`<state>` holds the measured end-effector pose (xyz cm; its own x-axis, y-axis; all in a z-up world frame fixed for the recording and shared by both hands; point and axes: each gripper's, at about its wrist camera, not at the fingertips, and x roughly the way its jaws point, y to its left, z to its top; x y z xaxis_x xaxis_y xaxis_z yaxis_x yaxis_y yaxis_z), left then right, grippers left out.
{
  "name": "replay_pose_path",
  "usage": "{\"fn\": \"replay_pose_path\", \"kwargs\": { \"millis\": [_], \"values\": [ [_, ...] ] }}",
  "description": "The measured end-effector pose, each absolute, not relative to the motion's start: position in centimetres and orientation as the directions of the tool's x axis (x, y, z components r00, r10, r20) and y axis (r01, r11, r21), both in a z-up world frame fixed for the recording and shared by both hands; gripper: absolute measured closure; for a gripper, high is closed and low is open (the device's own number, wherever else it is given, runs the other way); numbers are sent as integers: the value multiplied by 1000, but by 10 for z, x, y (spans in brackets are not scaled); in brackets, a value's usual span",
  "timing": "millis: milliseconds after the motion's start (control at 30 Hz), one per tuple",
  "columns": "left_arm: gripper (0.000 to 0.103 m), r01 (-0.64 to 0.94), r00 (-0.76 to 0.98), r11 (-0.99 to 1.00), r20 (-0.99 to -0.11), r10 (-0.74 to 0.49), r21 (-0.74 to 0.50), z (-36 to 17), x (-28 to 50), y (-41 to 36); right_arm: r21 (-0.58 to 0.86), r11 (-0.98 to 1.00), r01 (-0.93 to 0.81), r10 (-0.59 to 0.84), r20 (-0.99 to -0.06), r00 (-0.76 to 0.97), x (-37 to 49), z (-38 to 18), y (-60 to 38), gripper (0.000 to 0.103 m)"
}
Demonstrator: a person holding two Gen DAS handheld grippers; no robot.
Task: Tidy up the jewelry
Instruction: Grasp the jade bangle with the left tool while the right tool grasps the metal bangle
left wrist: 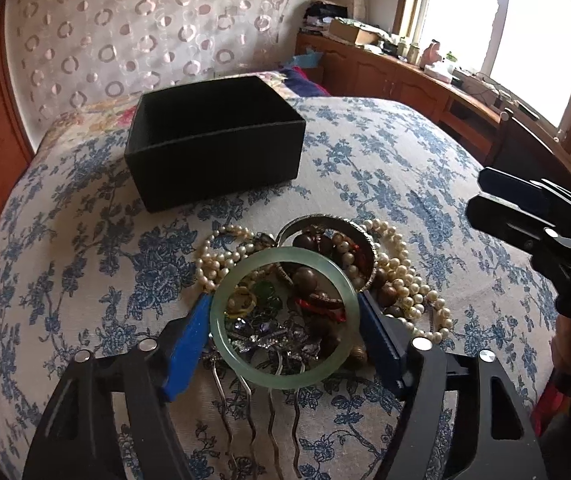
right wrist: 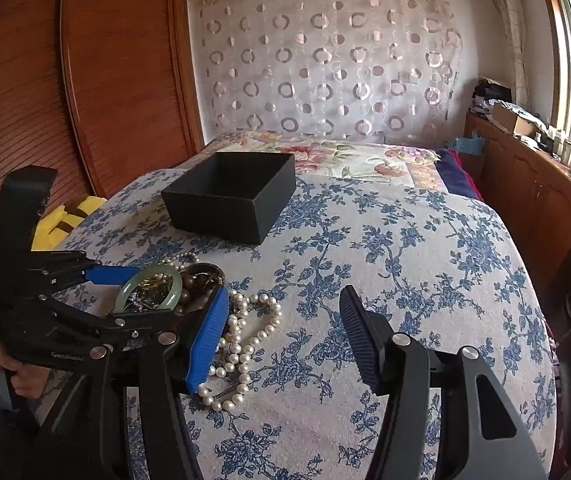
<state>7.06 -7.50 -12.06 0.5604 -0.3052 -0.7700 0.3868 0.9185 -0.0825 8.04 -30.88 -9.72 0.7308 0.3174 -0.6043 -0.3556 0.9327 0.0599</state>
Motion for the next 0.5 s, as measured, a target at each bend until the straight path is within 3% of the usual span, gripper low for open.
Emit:
{"fn": "replay_pose_path", "kwargs": {
  "millis": [200, 500],
  "values": [
    [34, 378, 578, 920, -751, -320, -101, -116, 64, -67, 74, 914, -398, 350, -640, 685, 93, -107, -299, 63],
    [34, 340, 635, 934, -707, -312, -108, -101, 59, -45, 85, 861, -501, 414, -689, 595, 123, -115, -266, 75]
  ]
}}
